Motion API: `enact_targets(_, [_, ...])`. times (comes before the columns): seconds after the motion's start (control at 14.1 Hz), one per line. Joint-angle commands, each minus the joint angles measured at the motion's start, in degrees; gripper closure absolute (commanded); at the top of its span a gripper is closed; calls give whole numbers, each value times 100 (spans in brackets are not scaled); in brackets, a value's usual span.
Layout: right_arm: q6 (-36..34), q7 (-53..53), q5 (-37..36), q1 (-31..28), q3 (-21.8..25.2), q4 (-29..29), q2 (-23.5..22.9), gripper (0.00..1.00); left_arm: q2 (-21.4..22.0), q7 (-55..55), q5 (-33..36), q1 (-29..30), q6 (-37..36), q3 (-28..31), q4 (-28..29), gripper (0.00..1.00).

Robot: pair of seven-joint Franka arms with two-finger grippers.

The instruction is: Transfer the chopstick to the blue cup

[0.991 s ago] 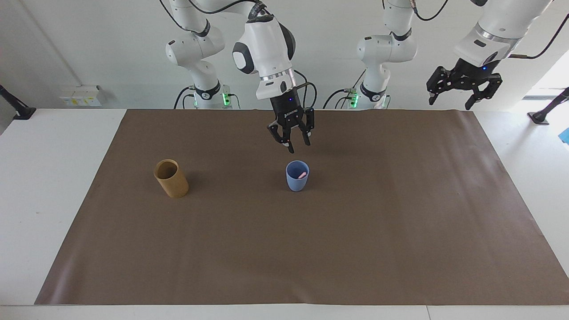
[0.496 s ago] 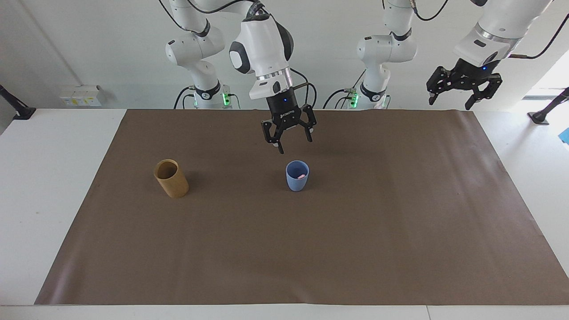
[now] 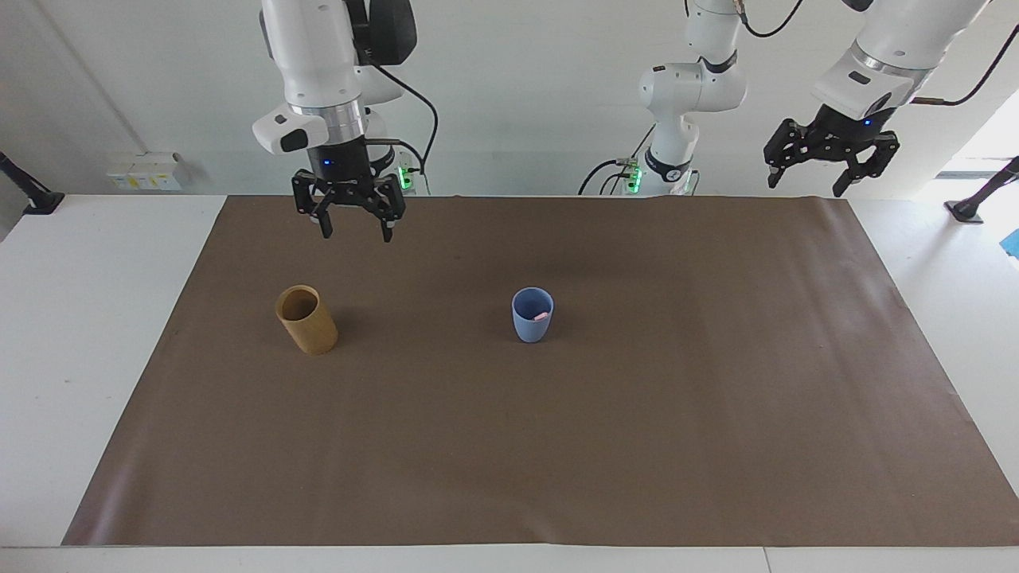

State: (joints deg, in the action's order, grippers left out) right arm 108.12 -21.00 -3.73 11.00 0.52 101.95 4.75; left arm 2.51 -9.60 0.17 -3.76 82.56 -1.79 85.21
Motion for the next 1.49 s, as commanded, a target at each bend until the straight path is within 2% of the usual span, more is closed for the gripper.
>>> enact_targets(0.0, [-500, 61, -5, -483, -61, -350, -106, 0, 145, -103, -17, 95, 32, -40, 145, 0])
enact_targets(0.28, [-1371, 517, 83, -968, -26, -1114, -334, 0, 145, -104, -17, 95, 32, -40, 145, 0])
enact_targets(0.5, [-1819, 747, 118, -1074, -35, -1659, -580, 0, 145, -104, -17, 95, 32, -40, 145, 0])
enact_targets(1.06, [-2198, 1097, 320, -1056, 62, -1670, -563, 0, 145, -104, -17, 95, 32, -40, 145, 0])
enact_targets(1.42, [-2128, 1300, 373, -1162, 62, -1608, -528, 0, 145, -104, -17, 95, 32, -40, 145, 0])
